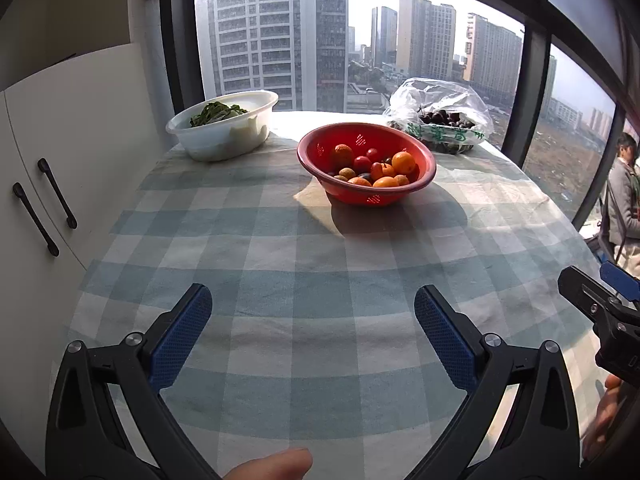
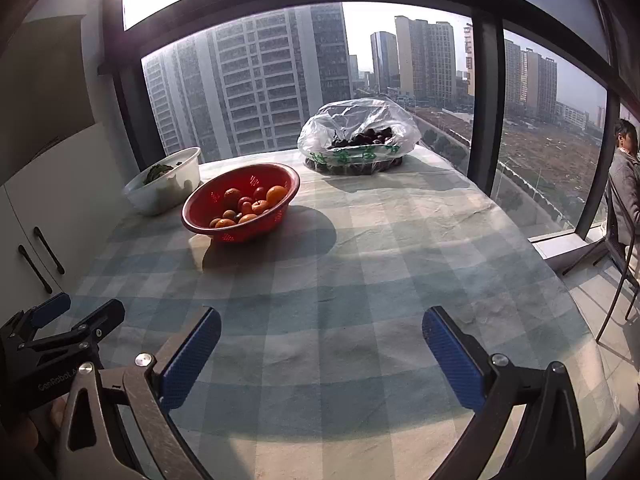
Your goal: Organize fruits
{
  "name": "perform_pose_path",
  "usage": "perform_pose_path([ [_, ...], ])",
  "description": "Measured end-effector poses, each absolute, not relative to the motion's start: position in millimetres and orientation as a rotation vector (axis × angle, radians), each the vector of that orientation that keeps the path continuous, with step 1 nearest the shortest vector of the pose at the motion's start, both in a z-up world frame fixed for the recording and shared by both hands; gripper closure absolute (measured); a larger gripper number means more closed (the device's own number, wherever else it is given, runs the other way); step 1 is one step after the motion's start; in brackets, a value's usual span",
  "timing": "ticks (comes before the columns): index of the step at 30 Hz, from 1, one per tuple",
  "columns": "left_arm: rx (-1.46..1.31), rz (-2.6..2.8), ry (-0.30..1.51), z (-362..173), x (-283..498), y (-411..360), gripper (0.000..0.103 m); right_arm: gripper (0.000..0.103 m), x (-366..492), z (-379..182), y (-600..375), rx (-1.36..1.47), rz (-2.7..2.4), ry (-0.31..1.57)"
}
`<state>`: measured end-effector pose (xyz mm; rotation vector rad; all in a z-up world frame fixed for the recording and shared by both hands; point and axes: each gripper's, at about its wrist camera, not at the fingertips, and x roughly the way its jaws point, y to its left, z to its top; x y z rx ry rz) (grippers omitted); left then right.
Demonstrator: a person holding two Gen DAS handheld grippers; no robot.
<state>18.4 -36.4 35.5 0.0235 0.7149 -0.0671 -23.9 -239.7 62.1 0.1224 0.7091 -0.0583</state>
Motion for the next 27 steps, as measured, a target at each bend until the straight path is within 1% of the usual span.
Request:
perform_pose_path([
  [8, 0.030, -0.069, 0.754, 17.8, 25.3, -39.3, 0.000, 0.000, -19.8, 49.5, -227.6, 0.101, -0.040, 0.746],
  [27, 0.018, -0.059, 0.787, 4.9, 36.4, -34.4, 0.000, 0.000, -11.0, 36.0, -222.5, 0.099, -0.053, 0.794],
])
